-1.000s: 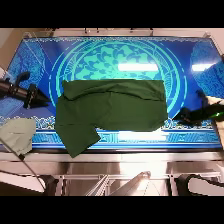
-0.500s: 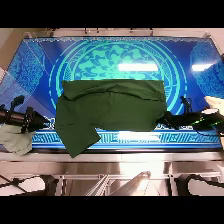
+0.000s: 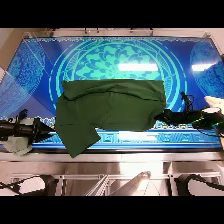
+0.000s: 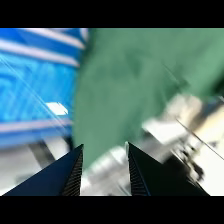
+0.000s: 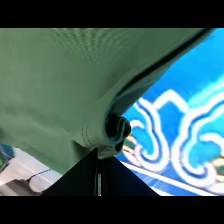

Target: Fold the shirts.

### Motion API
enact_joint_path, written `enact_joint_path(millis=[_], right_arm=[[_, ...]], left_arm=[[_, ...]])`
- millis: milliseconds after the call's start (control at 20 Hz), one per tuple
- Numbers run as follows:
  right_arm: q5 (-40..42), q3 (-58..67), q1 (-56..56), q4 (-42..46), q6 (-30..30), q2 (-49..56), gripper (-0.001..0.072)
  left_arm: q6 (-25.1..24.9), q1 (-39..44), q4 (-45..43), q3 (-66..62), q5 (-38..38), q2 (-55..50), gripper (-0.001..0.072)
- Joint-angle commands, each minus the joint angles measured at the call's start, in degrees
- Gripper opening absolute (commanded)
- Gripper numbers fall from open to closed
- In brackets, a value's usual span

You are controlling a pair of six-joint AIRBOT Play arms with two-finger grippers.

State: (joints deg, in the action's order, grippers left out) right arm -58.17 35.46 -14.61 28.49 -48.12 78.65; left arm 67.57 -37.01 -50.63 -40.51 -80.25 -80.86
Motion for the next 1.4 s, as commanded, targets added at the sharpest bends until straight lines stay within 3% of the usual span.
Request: enact_joint_path(millis=[0,150,200,250,350,550,600,650,700,1000,1250,1350], right_arm=[[-0.81,-0.02,0.09,-0.28,0.24,-0.79,0.0025],[-0.81,-0.02,0.17,-0.28,0.22,-0.79,0.0025],[-0.81,-0.02,0.17,-0.28,0.22,-0.79,0.0025],[-0.81,-0.02,0.17,-0.28,0.22,-0.79,0.0025],[-0.79,-0.02,0.17,-0.31,0.22,-0.79,0.0025],[-0.81,-0.02,0.17,-0.28,0.22,-0.79,0.0025],[-0.81,-0.02,0.17,-0.28,0.22,-0.79,0.0025],[-0.87,-0.02,0.17,-0.31,0.22,-0.79,0.0025],[-1.22,-0.02,0.17,-0.28,0.22,-0.79,0.0025],[-9.84,-0.02,-1.7,-0.02,-0.07,-2.71,0.0024],[-15.37,-0.04,-12.17,10.67,-8.28,-13.35,0.0024],[-15.19,-0.02,-16.63,10.49,-10.4,-18.14,0.0024]], left_arm=[[-0.22,1.79,-0.85,0.96,10.88,0.07,0.0295],[-0.24,4.98,-0.74,0.96,17.16,0.04,0.0296],[-0.24,6.29,-0.66,0.96,18.49,0.04,0.0392],[-0.11,7.87,-0.37,0.96,19.69,0.04,0.0693],[0.42,10.75,-0.37,0.74,19.78,0.04,0.0592],[0.37,12.59,-0.31,-0.11,16.46,0.04,0.059],[0.24,12.59,-0.31,-0.07,14.88,0.04,0.0496],[-0.9,12.59,-0.17,-0.04,12.92,0.07,0.0301],[-2.82,12.59,0.46,0.0,10.1,0.07,0.0021],[-6.62,12.57,11.91,-0.11,2.1,0.11,0.0029],[-7.1,10.99,12.28,-0.11,-2.19,0.11,0.0029],[-8.72,9.77,14.45,-0.11,-3.72,0.11,0.0029]])
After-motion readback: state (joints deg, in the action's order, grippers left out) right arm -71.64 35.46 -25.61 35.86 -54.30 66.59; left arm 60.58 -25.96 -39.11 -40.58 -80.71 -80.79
